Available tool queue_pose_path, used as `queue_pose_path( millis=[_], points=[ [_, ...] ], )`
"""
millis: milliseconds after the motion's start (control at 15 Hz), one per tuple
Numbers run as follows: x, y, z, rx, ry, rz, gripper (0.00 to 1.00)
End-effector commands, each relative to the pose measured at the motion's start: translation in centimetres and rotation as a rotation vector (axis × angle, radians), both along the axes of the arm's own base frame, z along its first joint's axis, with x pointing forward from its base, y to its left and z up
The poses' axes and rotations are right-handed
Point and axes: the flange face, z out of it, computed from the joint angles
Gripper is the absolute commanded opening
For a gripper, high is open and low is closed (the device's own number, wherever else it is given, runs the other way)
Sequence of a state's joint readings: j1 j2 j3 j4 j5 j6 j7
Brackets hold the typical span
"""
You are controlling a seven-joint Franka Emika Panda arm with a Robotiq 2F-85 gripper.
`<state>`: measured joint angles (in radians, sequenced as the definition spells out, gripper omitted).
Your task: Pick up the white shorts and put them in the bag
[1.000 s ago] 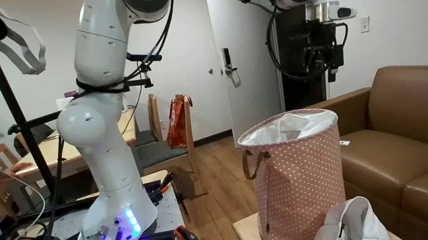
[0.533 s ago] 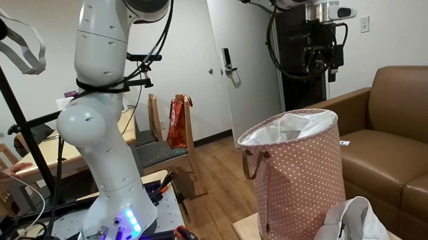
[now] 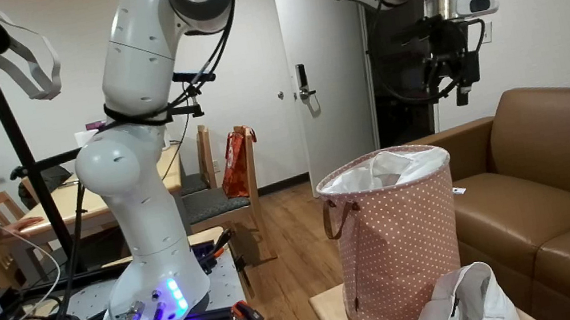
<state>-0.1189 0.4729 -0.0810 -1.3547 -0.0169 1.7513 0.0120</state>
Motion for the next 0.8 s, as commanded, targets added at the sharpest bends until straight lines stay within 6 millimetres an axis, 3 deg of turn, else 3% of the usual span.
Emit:
queue_pose_path(
  millis=[0, 267, 733],
  points=[
    [1.6, -4.1, -3.2, 0.011, 0.102, -0.055, 1.00],
    [2.4, -8.3, -8.6, 0.010, 0.181, -0.127, 1.00],
    [2.3, -13.1, -17.0, 0.075, 0.275, -0.151, 1.00]
  ],
)
